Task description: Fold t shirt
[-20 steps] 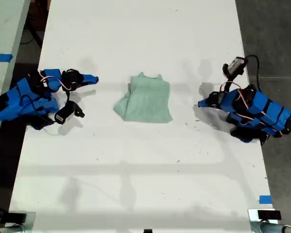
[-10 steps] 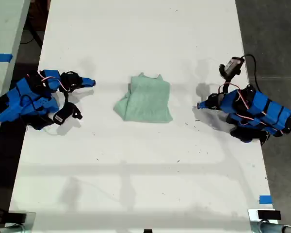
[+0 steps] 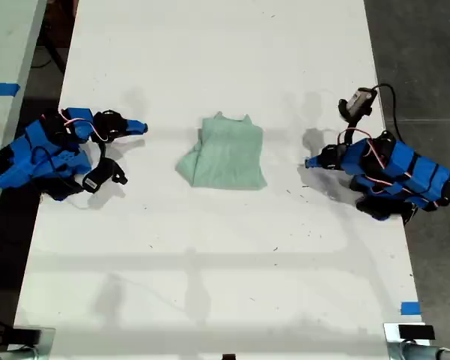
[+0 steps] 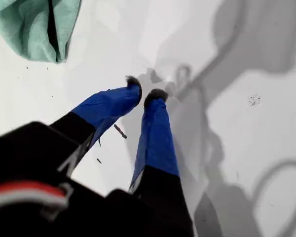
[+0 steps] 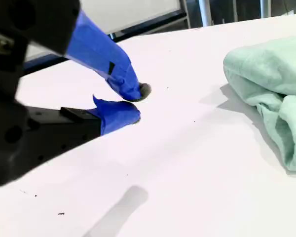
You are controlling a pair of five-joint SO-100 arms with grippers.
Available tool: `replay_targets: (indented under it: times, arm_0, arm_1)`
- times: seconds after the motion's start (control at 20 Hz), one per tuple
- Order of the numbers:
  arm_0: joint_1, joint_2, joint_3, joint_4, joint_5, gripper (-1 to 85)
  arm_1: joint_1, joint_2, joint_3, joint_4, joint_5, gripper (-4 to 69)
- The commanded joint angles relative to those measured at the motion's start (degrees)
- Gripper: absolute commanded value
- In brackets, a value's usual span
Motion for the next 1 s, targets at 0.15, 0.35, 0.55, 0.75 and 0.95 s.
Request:
replay_targets:
  times: [0.15, 0.35, 0.55, 0.75, 0.95]
  arm_0:
    - [-0.35, 0.35, 2.20, 0.00, -0.97, 2.9]
    - [-0.35, 0.35, 2.20, 0.00, -0.97, 2.9]
    - [-0.26, 0.35, 2.20, 0.00, -0.97, 2.9]
    - [-0.26, 0.35, 2.20, 0.00, -0.97, 2.9]
    - [-0.26, 0.35, 2.20, 0.00, -0.97, 2.9]
  arm_1:
    - [-0.44, 0.44, 2.55, -0.70, -13.45, 5.2]
    - [-0.26, 0.44, 2.55, -0.62, -17.14, 4.4]
    - [-0.26, 0.44, 2.55, -0.62, -17.14, 4.4]
    - [-0.26, 0.44, 2.55, -0.62, -17.14, 4.4]
    - [-0.26, 0.44, 2.55, -0.62, -17.14, 4.3]
